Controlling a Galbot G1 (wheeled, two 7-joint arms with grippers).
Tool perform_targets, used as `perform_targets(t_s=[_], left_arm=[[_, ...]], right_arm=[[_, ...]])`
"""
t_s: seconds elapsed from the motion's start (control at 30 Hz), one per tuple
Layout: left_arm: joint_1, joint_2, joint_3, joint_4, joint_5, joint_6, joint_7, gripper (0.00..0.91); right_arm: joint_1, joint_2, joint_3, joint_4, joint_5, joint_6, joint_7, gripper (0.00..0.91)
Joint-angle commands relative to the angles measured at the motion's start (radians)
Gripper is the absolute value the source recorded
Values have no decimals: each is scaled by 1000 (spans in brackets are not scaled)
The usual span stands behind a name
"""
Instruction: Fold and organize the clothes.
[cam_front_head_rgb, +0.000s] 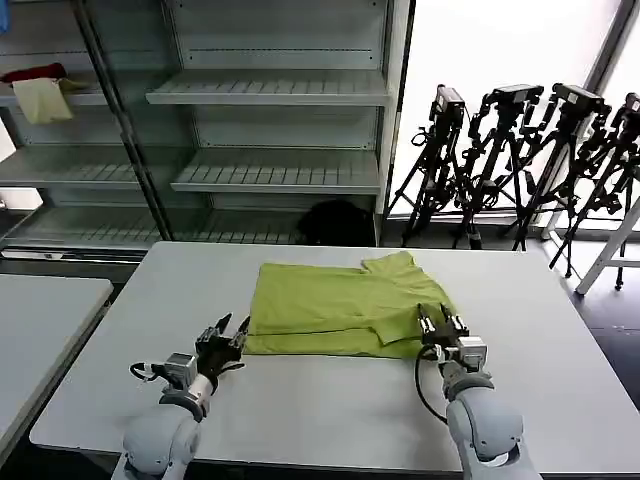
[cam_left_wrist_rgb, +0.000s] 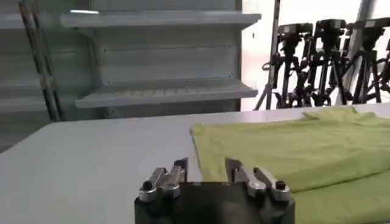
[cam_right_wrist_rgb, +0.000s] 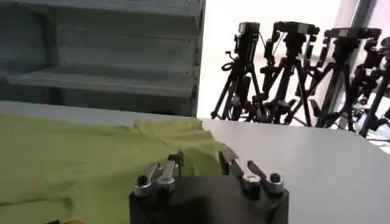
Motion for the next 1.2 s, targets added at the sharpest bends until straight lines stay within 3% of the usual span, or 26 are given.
perform_targets(t_s=[0.03,0.33,0.67,0.73,0.83,0.87,0.9,0.93,0.97,1.0,1.2], left_arm=[[28,0,-11,-24,8,-5,6,907],[51,-4,-3,-3,44,32,0,907],[70,-11,41,-15,65,48,-6,907],[70,-12,47,-12,71,48,-8,907],[67,-15,51,-3,84,47,-8,907],[67,-15,53,-4,83,48,-7,907],[68,-14,56,-4,83,48,-6,846],[68,-14,58,-4,83,49,-4,685],[67,-13,60,-3,82,52,-4,262],[66,-13,60,-2,84,55,-4,40],[68,-11,64,0,97,72,6,10]], right_arm=[[-30,-54,90,51,88,-10,-18,907],[-198,-54,123,103,169,-9,-40,907],[-251,-53,120,64,171,-4,-49,907],[-253,-54,116,63,167,-5,-54,766],[-254,-52,106,57,149,-6,-62,91],[-254,-52,106,57,149,-6,-62,10],[-254,-51,102,56,148,-4,-65,0],[-253,-51,100,55,147,-4,-66,0],[-252,-51,99,55,146,-4,-67,0],[-251,-51,98,55,146,-4,-68,0],[-246,-52,97,67,145,-7,-66,0]])
